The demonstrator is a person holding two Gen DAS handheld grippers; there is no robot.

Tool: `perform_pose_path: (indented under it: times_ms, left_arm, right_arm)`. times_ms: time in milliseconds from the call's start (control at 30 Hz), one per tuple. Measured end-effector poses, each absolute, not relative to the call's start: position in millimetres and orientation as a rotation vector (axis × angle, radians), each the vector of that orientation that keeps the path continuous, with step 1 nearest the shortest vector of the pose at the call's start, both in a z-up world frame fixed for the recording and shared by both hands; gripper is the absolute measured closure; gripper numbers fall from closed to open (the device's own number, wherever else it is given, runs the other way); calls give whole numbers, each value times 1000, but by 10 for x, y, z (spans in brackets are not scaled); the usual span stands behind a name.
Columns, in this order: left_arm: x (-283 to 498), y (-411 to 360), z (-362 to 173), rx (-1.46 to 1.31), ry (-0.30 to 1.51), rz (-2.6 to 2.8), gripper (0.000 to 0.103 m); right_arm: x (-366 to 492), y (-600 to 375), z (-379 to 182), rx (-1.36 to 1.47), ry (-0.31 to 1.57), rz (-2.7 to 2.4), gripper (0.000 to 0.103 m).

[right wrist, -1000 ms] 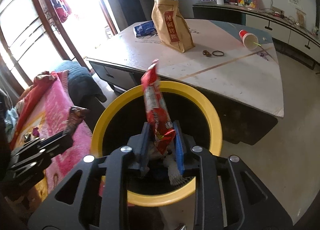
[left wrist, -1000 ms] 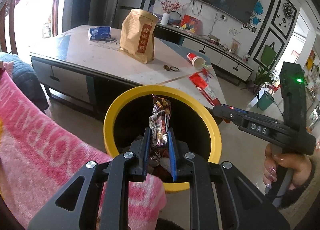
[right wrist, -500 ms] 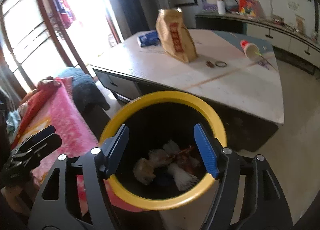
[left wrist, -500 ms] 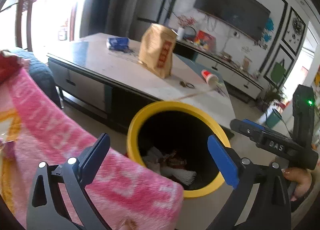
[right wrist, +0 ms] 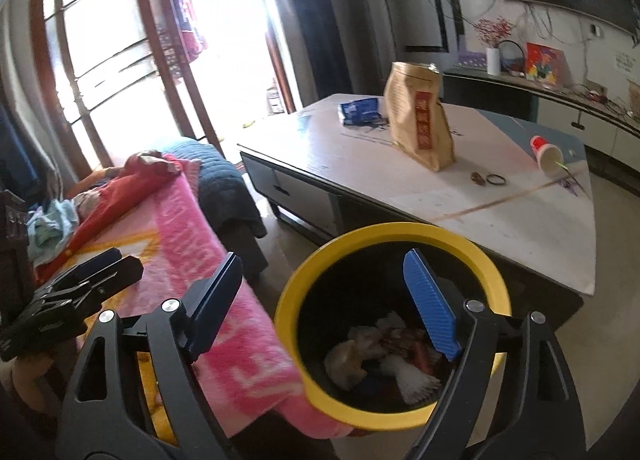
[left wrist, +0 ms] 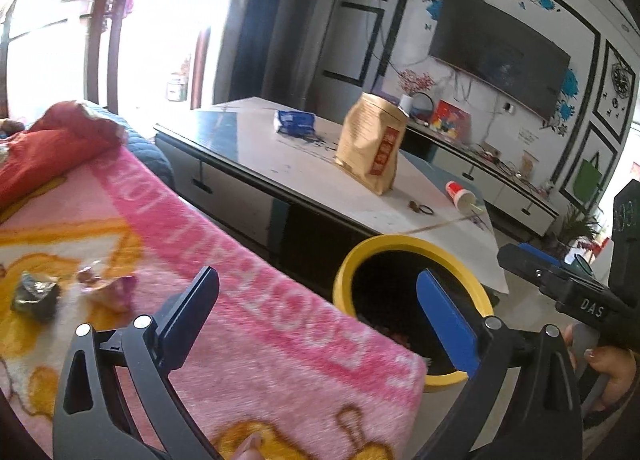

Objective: Collect trash
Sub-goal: 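Move both open grippers back over the remaining wrappers on the blanket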

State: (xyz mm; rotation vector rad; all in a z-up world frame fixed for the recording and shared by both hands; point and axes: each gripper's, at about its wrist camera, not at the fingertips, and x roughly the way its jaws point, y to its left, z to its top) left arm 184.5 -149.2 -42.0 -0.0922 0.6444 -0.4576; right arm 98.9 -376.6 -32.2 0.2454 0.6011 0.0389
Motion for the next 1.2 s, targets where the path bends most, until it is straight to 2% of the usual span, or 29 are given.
perform_pose_path:
  times_ms: [667,1200]
  left_arm:
    - [1774,-433,-370,-176,613,-249,7]
    - [1840,576,-532,-283,632,-28,7]
  right_arm:
    - [1120,-2775,-267,125,619,248,25]
    - [1693,-1772,-493,49,732,419,25]
